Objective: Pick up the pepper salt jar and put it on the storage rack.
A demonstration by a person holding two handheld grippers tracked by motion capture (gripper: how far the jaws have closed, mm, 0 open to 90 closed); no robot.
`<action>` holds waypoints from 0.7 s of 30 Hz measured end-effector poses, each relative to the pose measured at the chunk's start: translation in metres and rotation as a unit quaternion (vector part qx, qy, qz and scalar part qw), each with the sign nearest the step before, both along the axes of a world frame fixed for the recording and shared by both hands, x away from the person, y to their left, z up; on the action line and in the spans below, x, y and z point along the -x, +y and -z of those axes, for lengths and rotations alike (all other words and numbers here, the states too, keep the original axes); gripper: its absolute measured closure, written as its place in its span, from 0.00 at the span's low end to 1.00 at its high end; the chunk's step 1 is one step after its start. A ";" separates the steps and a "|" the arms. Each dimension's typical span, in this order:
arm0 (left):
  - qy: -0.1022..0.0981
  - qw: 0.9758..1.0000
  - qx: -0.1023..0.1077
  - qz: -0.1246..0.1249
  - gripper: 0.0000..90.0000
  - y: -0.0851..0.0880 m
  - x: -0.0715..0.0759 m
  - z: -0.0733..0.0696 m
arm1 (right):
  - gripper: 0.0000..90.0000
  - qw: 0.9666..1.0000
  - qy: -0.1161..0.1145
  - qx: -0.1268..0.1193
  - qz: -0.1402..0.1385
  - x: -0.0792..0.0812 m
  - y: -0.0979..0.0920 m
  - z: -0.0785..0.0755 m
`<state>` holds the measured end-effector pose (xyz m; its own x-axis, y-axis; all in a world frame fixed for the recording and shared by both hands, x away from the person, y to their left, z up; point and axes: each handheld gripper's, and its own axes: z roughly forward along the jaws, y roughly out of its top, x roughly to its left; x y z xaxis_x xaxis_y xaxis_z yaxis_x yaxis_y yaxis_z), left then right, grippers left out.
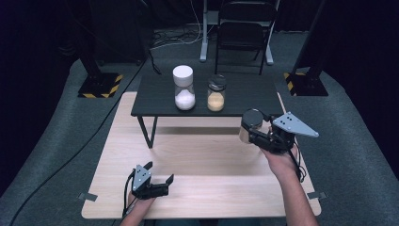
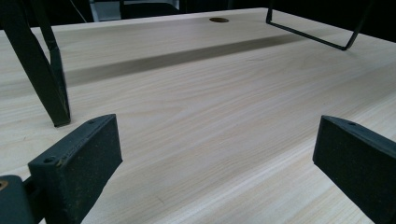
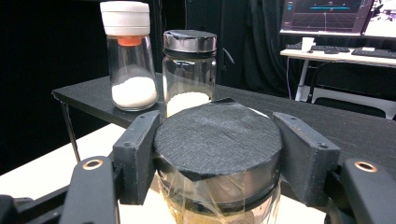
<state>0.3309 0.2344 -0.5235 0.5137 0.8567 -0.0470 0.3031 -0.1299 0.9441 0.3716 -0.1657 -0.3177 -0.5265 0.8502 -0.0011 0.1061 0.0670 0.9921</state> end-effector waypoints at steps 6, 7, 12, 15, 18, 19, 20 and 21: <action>-0.002 1.000 -0.001 -0.001 0.01 0.000 0.000 0.000 | 0.38 1.000 -0.002 -0.004 0.003 -0.003 -0.001 -0.004; -0.002 1.000 0.000 0.000 0.01 0.000 0.000 0.000 | 0.38 1.000 -0.006 -0.006 0.004 -0.003 -0.002 -0.005; -0.001 1.000 0.000 0.001 0.01 0.000 0.000 0.000 | 0.38 1.000 -0.005 -0.007 0.013 -0.005 -0.002 -0.008; 0.000 1.000 0.001 0.001 0.01 0.000 0.000 0.000 | 0.38 1.000 -0.009 -0.010 0.017 -0.006 -0.001 -0.010; 0.001 1.000 0.001 0.001 0.01 0.000 0.000 0.000 | 0.38 1.000 -0.009 -0.004 0.027 -0.008 0.001 -0.013; 0.000 1.000 0.001 0.001 0.01 0.000 0.000 0.000 | 0.38 1.000 -0.009 -0.004 0.029 -0.009 0.002 -0.014; 0.000 1.000 0.001 0.001 0.01 0.000 0.000 0.000 | 0.38 0.999 -0.012 -0.005 0.031 -0.010 0.002 -0.016; 0.000 1.000 0.000 0.001 0.01 0.000 0.000 0.000 | 0.38 0.999 -0.014 -0.008 0.033 -0.010 0.003 -0.018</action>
